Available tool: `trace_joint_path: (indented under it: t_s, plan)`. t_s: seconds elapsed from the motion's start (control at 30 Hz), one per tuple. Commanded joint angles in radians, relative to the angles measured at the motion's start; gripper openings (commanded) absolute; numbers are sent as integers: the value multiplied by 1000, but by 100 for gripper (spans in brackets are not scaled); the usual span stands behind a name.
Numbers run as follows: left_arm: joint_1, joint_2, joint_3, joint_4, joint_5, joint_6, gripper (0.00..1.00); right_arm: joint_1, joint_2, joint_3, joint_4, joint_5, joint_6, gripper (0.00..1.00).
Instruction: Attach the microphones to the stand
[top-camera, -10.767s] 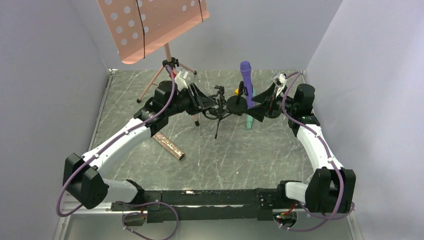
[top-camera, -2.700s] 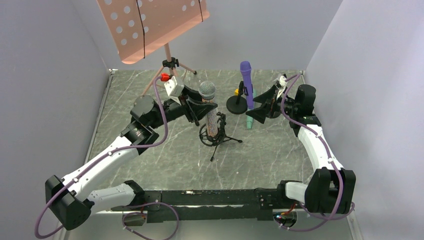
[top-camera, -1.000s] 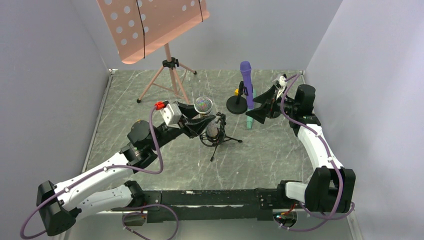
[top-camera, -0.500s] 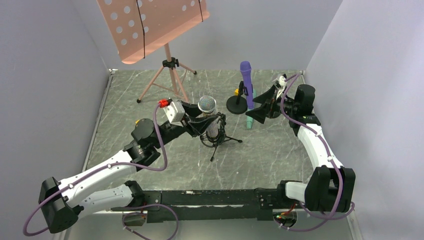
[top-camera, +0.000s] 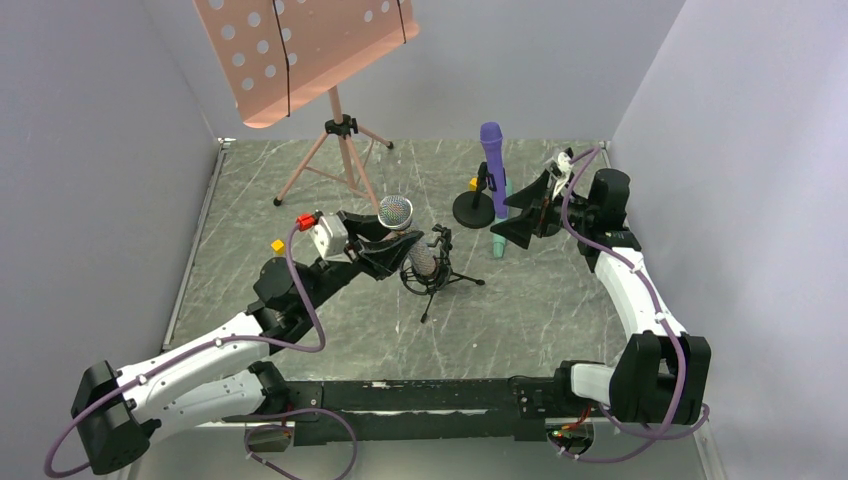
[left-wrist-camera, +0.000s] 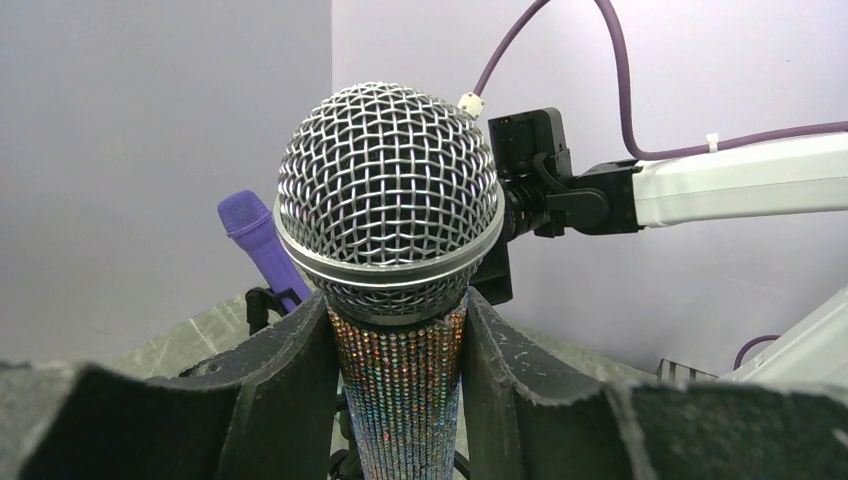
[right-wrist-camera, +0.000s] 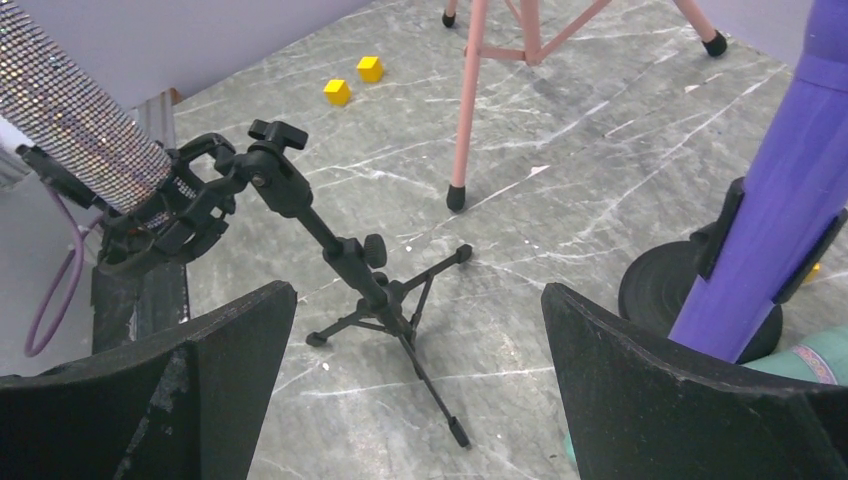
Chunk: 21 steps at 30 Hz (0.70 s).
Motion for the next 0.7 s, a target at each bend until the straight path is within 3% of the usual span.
trace_joint_path:
  t_s: [0.0,0.17,0.3,0.47,0.67]
  plan:
    - [2,23,-59,-222,-37,41,0,19,-1,17,14,-85,-25,100]
    - [0,18,-62,-234,-24,57,0,49,-8,-1,43,-102,-14,99]
    - [-1,22,-66,-228,-19,64,0,112,-12,-66,230,-25,210,94]
    - [-5,26,-58,-237,-5,77,0,199,-73,-110,59,112,228,84]
    - [-8,39,-32,-262,7,91,0,282,-144,-292,246,178,490,62]
